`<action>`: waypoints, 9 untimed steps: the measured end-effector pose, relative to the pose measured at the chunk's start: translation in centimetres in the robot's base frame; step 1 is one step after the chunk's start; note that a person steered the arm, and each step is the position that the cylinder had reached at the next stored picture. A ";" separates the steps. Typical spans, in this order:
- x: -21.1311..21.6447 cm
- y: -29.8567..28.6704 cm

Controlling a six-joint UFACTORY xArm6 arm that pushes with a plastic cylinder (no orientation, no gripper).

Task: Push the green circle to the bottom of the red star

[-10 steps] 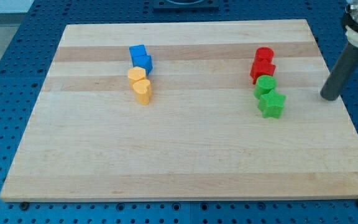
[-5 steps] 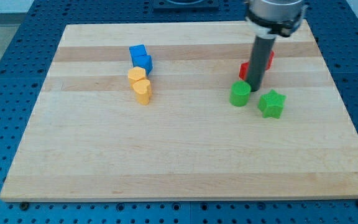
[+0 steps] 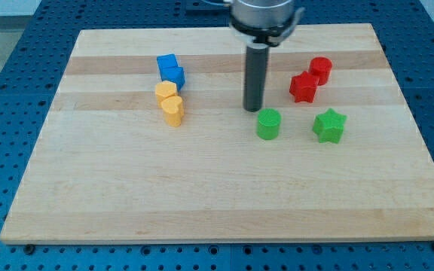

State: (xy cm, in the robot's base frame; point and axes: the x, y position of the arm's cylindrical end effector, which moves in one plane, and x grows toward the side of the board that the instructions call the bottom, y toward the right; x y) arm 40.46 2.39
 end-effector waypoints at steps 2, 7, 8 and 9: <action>2.2 -1.6; 4.2 -2.2; 4.0 -0.7; 3.8 1.0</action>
State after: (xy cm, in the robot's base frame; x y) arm 44.28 3.35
